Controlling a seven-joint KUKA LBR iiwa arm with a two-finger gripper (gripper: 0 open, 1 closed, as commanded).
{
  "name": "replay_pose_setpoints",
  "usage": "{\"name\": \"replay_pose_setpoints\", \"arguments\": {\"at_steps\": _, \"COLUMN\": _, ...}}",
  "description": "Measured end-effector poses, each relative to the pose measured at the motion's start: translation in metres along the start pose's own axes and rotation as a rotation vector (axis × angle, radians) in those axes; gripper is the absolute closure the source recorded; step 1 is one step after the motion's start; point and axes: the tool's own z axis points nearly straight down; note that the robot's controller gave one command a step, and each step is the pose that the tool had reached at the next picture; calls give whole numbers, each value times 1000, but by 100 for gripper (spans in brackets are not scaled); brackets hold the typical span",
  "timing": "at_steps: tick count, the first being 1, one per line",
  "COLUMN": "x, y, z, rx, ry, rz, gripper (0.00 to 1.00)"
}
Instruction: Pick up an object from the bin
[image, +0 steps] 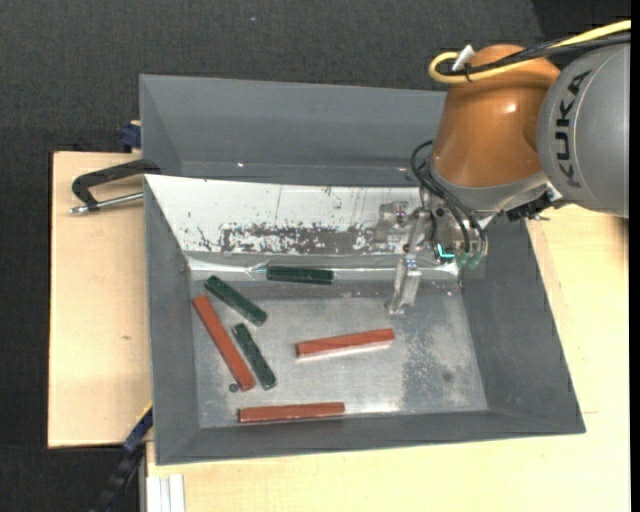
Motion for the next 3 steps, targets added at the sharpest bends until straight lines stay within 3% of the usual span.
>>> {"name": "replay_pose_setpoints", "arguments": {"at_steps": 1, "x": -2, "y": 0, "z": -4, "rx": 0, "ry": -8, "rz": 0, "gripper": 0}}
{"name": "replay_pose_setpoints", "arguments": {"at_steps": 2, "x": 3, "y": 2, "z": 57, "rx": 0, "ry": -12, "rz": -18, "gripper": 0}}
{"name": "replay_pose_setpoints", "arguments": {"at_steps": 3, "x": 15, "y": 14, "z": 103, "rx": 1, "ry": -7, "rz": -134, "gripper": 0}}
